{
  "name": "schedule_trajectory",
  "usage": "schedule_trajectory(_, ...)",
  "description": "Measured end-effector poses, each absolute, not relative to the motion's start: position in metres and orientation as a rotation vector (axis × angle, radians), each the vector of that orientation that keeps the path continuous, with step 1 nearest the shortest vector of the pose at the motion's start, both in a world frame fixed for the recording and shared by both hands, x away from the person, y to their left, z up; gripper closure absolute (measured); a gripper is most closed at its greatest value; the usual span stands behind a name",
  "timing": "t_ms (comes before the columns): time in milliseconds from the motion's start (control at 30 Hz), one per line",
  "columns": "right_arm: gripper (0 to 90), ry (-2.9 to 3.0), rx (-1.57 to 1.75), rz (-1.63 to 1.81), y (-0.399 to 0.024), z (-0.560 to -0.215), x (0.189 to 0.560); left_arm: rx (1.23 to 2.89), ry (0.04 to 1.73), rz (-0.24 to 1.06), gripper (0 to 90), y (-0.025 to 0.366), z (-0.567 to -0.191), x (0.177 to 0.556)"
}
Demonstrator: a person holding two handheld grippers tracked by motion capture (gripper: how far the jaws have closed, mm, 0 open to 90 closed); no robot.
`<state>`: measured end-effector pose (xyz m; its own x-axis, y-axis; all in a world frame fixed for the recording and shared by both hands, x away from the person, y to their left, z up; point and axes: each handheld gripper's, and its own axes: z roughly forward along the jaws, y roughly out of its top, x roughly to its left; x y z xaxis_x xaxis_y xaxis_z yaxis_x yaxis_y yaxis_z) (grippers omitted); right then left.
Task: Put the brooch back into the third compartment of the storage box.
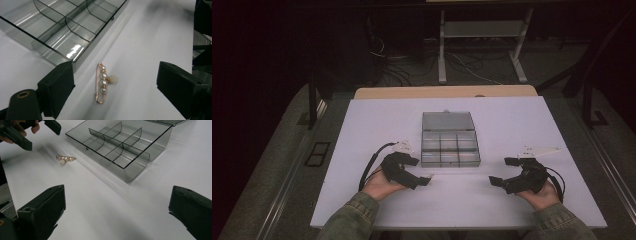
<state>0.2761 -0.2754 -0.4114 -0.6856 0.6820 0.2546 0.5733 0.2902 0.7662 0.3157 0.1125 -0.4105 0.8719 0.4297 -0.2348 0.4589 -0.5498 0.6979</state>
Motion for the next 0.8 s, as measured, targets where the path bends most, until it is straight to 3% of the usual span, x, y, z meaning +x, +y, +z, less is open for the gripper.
schedule_trajectory(433,0.5,2.419,1.187,1.357,-0.276,-0.412,0.277,2.305,0.617,-0.047,28.4,0.111,-0.423,0.313)
schedule_trajectory(800,0.5,2.424,1.184,1.356,-0.276,-0.413,0.277,2.363,0.567,-0.008,45.6,0.106,-0.437,0.313)
